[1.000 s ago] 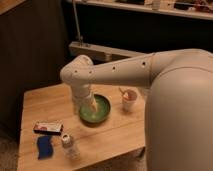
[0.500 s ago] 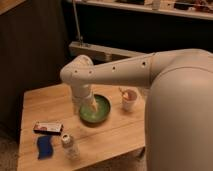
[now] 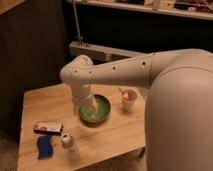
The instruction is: Knock the bottle over
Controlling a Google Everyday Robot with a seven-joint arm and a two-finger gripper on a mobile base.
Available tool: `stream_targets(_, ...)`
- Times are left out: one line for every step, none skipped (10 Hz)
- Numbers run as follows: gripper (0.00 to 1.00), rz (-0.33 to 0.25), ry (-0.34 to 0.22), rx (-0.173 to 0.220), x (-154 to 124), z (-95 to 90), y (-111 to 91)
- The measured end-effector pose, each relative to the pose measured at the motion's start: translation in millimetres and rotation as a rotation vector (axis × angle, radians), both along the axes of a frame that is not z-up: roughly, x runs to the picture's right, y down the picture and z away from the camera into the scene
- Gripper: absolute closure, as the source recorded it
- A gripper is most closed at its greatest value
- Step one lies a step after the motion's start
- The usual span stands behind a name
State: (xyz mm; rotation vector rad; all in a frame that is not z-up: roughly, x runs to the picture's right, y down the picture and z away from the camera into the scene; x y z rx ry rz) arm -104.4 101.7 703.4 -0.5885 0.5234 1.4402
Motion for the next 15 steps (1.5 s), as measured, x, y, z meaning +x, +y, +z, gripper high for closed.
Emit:
stream_targets(0.35, 0.000, 0.000, 0.000, 0, 0.0, 0)
stream_targets(0.35, 0.000, 0.000, 0.000, 0, 0.0, 0)
stream_targets(0.35, 0.000, 0.000, 0.000, 0, 0.0, 0)
stream_targets(0.35, 0.000, 0.000, 0.000, 0, 0.0, 0)
stream_targets(0.35, 0.000, 0.000, 0.000, 0, 0.0, 0)
stream_targets(0.35, 0.000, 0.000, 0.000, 0, 0.0, 0)
stream_targets(0.35, 0.000, 0.000, 0.000, 0, 0.0, 0)
stream_targets(0.35, -0.001, -0.001, 0.003, -1, -0.6, -1)
stream_targets(0.35, 0.000, -0.022, 0.019, -4, -4.5, -5)
stream_targets(0.35, 0.006, -0.054, 0.034, -5, -11.4, -10)
stream_targets(0.35, 0.022, -0.099, 0.047, -5, -21.8, -16)
stream_targets(0.40, 0.053, -0.176, 0.072, -2, -42.6, -27)
stream_targets(0.49, 0.082, -0.232, 0.087, 2, -64.6, -39)
stream_targets(0.59, 0.100, -0.279, 0.090, 2, -84.5, -48)
stream_targets(0.70, 0.118, -0.332, 0.086, 1, -103.1, -55)
